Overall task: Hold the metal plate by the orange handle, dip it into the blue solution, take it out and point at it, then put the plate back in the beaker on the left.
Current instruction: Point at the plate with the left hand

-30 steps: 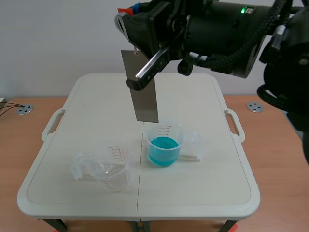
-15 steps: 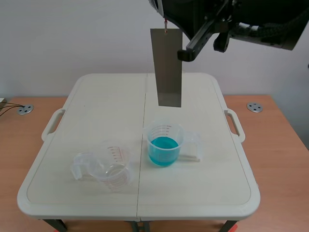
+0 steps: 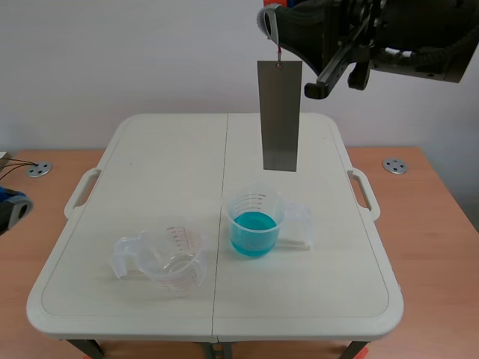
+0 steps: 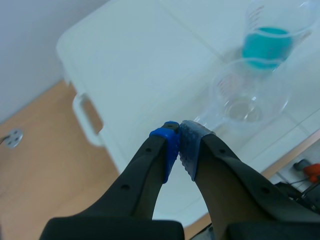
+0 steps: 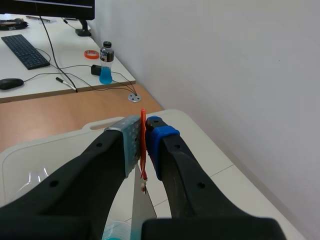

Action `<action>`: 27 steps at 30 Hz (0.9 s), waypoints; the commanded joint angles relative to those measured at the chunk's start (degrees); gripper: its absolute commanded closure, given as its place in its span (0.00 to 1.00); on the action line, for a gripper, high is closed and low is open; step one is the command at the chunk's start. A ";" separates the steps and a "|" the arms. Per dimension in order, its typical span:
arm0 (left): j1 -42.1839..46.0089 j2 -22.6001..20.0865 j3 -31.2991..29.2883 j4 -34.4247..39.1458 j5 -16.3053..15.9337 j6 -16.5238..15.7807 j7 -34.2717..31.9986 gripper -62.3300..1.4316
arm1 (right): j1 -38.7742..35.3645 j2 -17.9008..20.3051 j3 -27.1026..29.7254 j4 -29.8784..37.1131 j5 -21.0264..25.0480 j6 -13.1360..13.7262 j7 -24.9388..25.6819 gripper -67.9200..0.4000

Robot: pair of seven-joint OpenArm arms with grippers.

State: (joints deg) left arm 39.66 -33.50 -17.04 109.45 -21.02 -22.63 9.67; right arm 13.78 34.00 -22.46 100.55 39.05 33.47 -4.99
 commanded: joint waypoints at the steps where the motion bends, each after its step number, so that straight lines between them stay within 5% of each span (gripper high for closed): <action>1: -3.19 0.11 2.86 -0.76 0.35 -0.09 -0.02 0.94 | 1.46 0.94 0.63 1.11 1.14 -0.39 0.94 0.98; 13: -21.68 0.66 18.34 -7.87 4.63 -1.36 2.40 0.94 | 1.46 0.90 0.61 1.11 1.75 -0.39 0.94 0.98; 27: -38.99 8.83 31.21 -22.47 13.42 -2.75 3.89 0.94 | 1.46 0.87 -0.39 1.11 1.75 -0.39 0.92 0.98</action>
State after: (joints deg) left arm 1.08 -24.93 14.33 85.73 -7.03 -25.56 14.37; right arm 13.78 34.02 -22.61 100.55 40.12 33.45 -4.97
